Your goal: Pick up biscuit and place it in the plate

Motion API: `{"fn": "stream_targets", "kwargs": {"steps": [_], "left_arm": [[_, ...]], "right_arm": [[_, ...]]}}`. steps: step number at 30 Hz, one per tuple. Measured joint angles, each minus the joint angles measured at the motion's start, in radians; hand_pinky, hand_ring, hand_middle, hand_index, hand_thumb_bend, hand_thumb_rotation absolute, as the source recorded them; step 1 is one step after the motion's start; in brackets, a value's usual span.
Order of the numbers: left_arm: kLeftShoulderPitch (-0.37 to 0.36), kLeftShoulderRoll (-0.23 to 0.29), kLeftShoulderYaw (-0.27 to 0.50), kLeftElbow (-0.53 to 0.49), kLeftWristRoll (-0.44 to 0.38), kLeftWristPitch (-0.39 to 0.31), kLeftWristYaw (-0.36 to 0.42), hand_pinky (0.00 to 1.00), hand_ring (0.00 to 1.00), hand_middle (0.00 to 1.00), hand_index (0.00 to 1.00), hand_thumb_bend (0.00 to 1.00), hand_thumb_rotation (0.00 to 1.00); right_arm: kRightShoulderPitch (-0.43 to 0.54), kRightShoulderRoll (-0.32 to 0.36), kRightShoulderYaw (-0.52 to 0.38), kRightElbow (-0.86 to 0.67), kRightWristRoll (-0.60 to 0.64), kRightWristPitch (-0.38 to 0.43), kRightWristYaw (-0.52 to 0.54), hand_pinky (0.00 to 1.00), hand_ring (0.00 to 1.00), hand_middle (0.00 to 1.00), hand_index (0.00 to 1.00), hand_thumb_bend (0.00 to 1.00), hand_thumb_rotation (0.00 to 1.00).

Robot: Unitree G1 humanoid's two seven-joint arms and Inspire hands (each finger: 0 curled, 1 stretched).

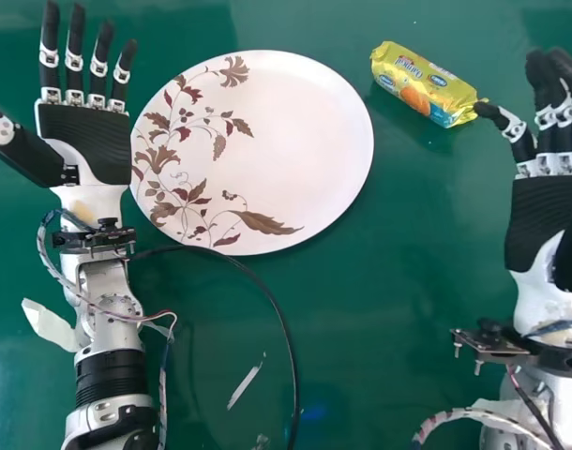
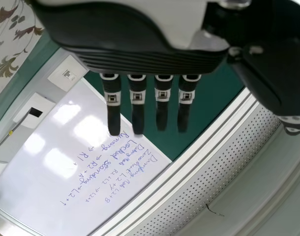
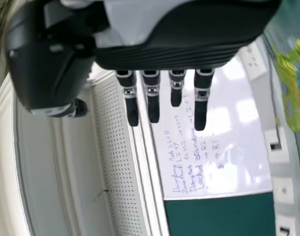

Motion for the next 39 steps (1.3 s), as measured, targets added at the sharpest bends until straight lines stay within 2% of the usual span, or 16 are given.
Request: {"fn": "stream_targets", "kwargs": {"steps": [7,13,19,23,28,30,34,39], "left_arm": [[0.000,0.000,0.000,0.003,0.008,-0.005,-0.003,0.62,0.77,0.85,0.82,0.95,0.79],[0.000,0.000,0.000,0.003,0.010,-0.005,0.003,0.65,0.77,0.83,0.81,0.93,0.77],[0.000,0.000,0.000,0.003,0.011,-0.004,0.003,0.61,0.75,0.83,0.79,0.92,0.68],[0.000,0.000,0.000,0.003,0.011,-0.004,0.003,0.59,0.75,0.81,0.77,0.95,0.72],[0.000,0.001,-0.001,0.004,0.013,-0.004,0.000,0.57,0.75,0.80,0.76,0.99,0.74],[0.000,0.002,-0.001,0.005,0.018,-0.004,-0.002,0.57,0.76,0.82,0.78,1.00,0.79],[0.000,0.003,-0.001,0.008,0.029,0.000,-0.002,0.53,0.72,0.81,0.80,1.00,0.80],[0.000,0.007,-0.001,0.016,0.032,-0.002,-0.010,0.55,0.75,0.82,0.81,1.00,0.83]], "right_arm": [[-0.026,-0.034,-0.044,-0.012,-0.181,-0.052,-0.104,0.72,0.88,0.93,0.91,0.55,0.00],[-0.041,-0.083,-0.065,-0.040,-0.322,-0.041,-0.160,0.71,0.86,0.92,0.90,0.55,0.00],[-0.090,-0.147,-0.082,-0.040,-0.465,-0.017,-0.218,0.72,0.87,0.93,0.92,0.56,0.00],[-0.120,-0.177,-0.105,-0.044,-0.562,0.003,-0.263,0.69,0.86,0.91,0.87,0.56,0.00],[-0.121,-0.209,-0.134,-0.134,-0.706,0.102,-0.279,0.67,0.85,0.91,0.85,0.56,0.00],[-0.122,-0.237,-0.141,-0.172,-0.742,0.142,-0.273,0.66,0.84,0.91,0.85,0.57,0.00],[-0.130,-0.287,-0.147,-0.248,-0.800,0.230,-0.231,0.62,0.82,0.90,0.86,0.58,0.00],[-0.156,-0.343,-0.140,-0.307,-0.856,0.323,-0.176,0.63,0.85,0.91,0.86,0.59,0.00]]}}
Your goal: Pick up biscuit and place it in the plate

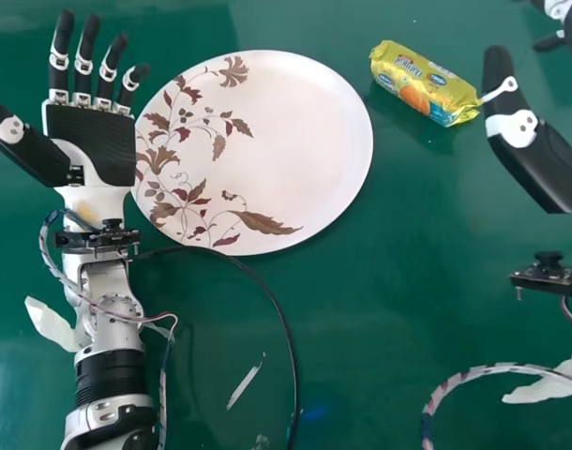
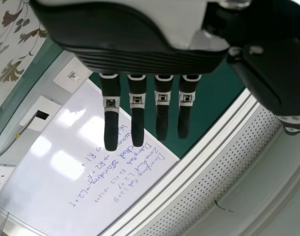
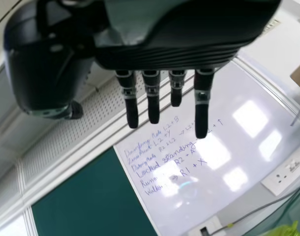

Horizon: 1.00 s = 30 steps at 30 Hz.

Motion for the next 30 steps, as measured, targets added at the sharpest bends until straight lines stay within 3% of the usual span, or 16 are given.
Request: {"fn": "stream_targets", "kwargs": {"steps": [2,6,9,13,19,23,30], "left_arm": [[-0.001,0.003,0.000,0.007,0.000,-0.002,-0.012,0.56,0.76,0.81,0.81,1.00,0.83],[-0.004,0.010,0.000,0.026,0.000,-0.027,-0.035,0.59,0.77,0.83,0.82,1.00,0.81],[-0.010,0.012,0.001,0.037,-0.001,-0.039,-0.049,0.59,0.76,0.82,0.81,1.00,0.84],[-0.016,0.019,0.004,0.054,-0.005,-0.039,-0.069,0.59,0.75,0.81,0.81,1.00,0.87],[-0.027,0.032,0.010,0.081,-0.006,-0.050,-0.107,0.63,0.78,0.84,0.84,1.00,0.92],[-0.041,0.046,0.018,0.113,-0.005,-0.069,-0.142,0.62,0.79,0.85,0.85,1.00,0.95],[-0.055,0.072,0.037,0.154,-0.006,-0.069,-0.189,0.70,0.82,0.88,0.88,1.00,0.93]], "right_arm": [[-0.007,-0.019,0.004,-0.009,-0.018,0.028,0.018,0.66,0.86,0.92,0.86,0.59,0.01],[-0.029,-0.055,0.025,-0.010,-0.053,0.081,0.053,0.87,0.98,0.99,0.93,0.61,0.12],[-0.050,-0.079,0.046,-0.010,-0.096,0.111,0.073,0.98,1.00,1.00,0.98,0.64,0.21],[-0.083,-0.102,0.079,-0.010,-0.163,0.156,0.111,1.00,1.00,1.00,1.00,0.77,0.37],[-0.130,-0.142,0.121,-0.010,-0.244,0.215,0.178,1.00,1.00,1.00,1.00,0.88,0.57],[-0.170,-0.179,0.152,-0.008,-0.295,0.241,0.240,1.00,1.00,1.00,1.00,0.92,0.61],[-0.243,-0.229,0.211,0.000,-0.386,0.280,0.336,1.00,1.00,1.00,1.00,1.00,0.57]]}}
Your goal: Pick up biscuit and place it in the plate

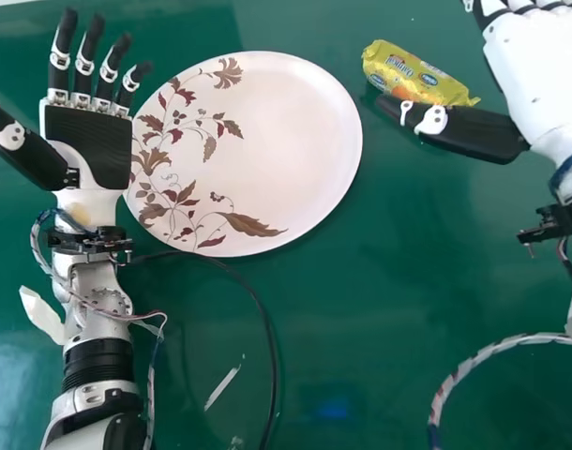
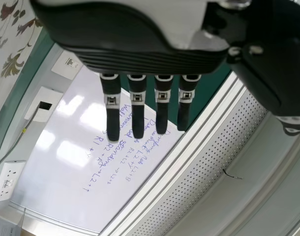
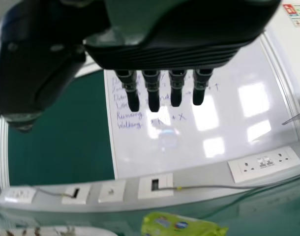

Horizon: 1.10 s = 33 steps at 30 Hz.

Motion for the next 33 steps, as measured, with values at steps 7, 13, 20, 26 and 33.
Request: {"fn": "stream_targets", "kwargs": {"steps": [7,13,20,26,33], "left_arm": [[-0.008,0.022,0.008,0.036,0.004,-0.004,-0.013,0.74,0.86,0.90,0.92,1.00,0.98],[-0.013,0.028,0.009,0.049,0.006,-0.004,-0.008,0.81,0.90,0.93,0.95,1.00,1.00],[-0.016,0.030,0.009,0.061,0.012,-0.006,0.001,0.85,0.89,0.94,0.96,1.00,1.00],[-0.017,0.030,0.008,0.064,0.023,-0.007,0.002,0.87,0.90,0.94,0.97,1.00,1.00],[-0.017,0.030,0.006,0.062,0.033,-0.003,0.012,0.83,0.88,0.92,0.95,1.00,0.97]], "right_arm": [[-0.036,-0.010,0.029,-0.006,-0.056,0.023,0.050,1.00,1.00,1.00,1.00,1.00,0.59],[-0.074,-0.024,0.044,-0.012,-0.084,0.031,0.104,1.00,1.00,1.00,1.00,1.00,0.60],[-0.121,-0.048,0.053,-0.048,-0.120,0.032,0.199,1.00,1.00,1.00,1.00,1.00,0.59],[-0.166,-0.087,0.071,-0.051,-0.140,0.023,0.305,1.00,1.00,1.00,1.00,1.00,0.61],[-0.214,-0.135,0.091,-0.050,-0.152,-0.009,0.385,1.00,1.00,1.00,1.00,1.00,0.63]]}}
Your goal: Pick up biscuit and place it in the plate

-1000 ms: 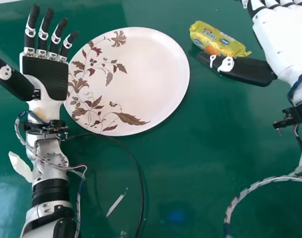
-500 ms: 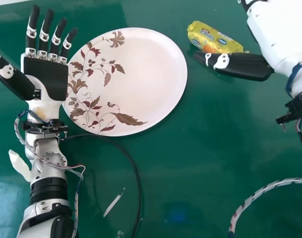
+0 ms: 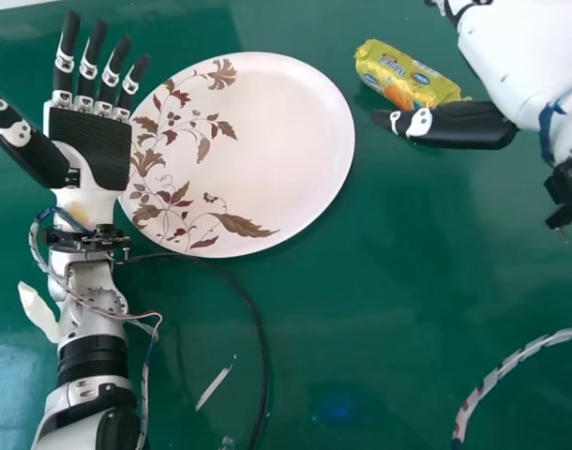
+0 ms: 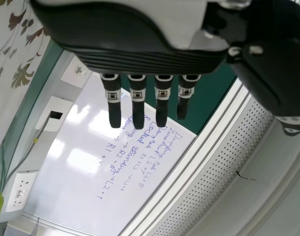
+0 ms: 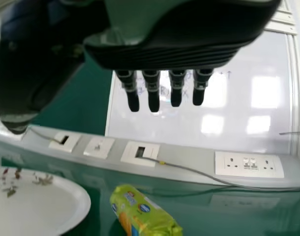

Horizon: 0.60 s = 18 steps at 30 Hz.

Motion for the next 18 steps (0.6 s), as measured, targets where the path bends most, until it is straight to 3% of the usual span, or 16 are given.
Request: {"fn": "stream_targets", "kwargs": {"steps": [10,18], "left_arm": [[-0.001,0.000,0.000,0.003,0.012,0.005,0.004,0.84,0.89,0.92,0.94,1.00,0.98],[-0.005,0.000,0.000,0.008,0.017,0.006,0.003,0.91,0.91,0.96,0.98,1.00,0.99]], "right_arm": [[-0.094,-0.039,0.049,0.025,0.000,-0.035,0.103,1.00,1.00,1.00,1.00,1.00,0.64],[-0.174,-0.046,0.131,0.094,-0.020,-0.055,0.193,1.00,1.00,1.00,1.00,1.00,0.64]]}}
